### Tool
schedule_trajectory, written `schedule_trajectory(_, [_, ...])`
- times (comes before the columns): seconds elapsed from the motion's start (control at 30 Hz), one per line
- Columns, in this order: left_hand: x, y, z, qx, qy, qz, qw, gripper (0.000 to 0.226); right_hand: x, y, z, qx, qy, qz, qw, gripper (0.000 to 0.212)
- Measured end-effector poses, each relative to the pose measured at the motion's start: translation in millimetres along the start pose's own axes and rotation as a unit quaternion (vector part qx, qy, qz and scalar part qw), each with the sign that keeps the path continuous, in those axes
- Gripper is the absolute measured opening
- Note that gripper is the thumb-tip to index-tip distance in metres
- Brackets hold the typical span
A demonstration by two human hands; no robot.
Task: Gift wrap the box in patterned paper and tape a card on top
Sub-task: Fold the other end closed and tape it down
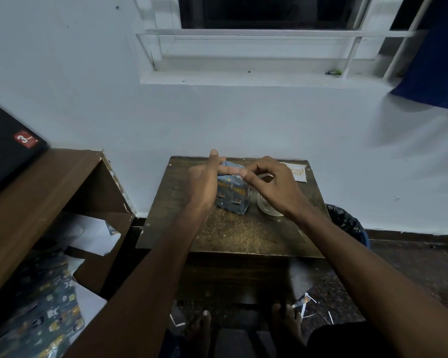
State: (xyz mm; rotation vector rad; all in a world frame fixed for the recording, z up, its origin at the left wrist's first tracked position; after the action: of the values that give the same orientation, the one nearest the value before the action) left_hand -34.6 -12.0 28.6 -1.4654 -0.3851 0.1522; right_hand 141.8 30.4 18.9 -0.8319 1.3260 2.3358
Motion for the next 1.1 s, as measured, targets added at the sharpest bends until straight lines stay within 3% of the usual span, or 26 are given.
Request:
schedule_trajectory(0.3, [1, 0, 0, 0.025, 0.01, 0.048, 0.998, 0.054, 11, 2, 2, 0.114, -0.018, 0.124, 0.986, 0.004])
schedule_trajectory(0.47, [-6, 10, 6, 0.154, 0.054, 0.164, 0.973, 0.009, 11, 4, 3, 0.145, -0.017, 0.15, 0.978, 0.007])
schedule_trajectory(0.63, [-3, 9, 4, 0.181, 0.027, 0.189, 0.965, 0.022, 11, 6, 2, 0.157, -0.02, 0.149, 0.976, 0.01])
schedule_trajectory(0.77, [-2, 10, 5, 0.118, -0.017, 0.132, 0.984, 0.057, 10, 8, -1, 0.169, -0.011, 0.153, 0.974, 0.011])
schedule_trajectory(1.0, [3, 14, 17, 0.123, -0.069, 0.108, 0.984, 0.025, 0, 3, -4, 0.145, 0.035, 0.146, 0.978, 0.029])
schedule_trajectory(1.1, [4, 6, 22, 0.165, -0.052, 0.134, 0.976, 0.027, -3, -2, -5, 0.168, 0.053, 0.168, 0.97, 0.035])
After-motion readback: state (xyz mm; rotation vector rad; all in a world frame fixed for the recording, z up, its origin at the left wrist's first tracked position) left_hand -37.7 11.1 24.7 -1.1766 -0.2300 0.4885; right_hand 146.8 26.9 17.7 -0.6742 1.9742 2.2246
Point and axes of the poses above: each hand's wrist, its own z-axis towards the middle knuckle, its own x-axis out of the palm, y = z × x, the point moved 1 cm from there along z, towards the middle knuckle, and after that the axes turned 14 degrees about -z, right-handed, at the moved point
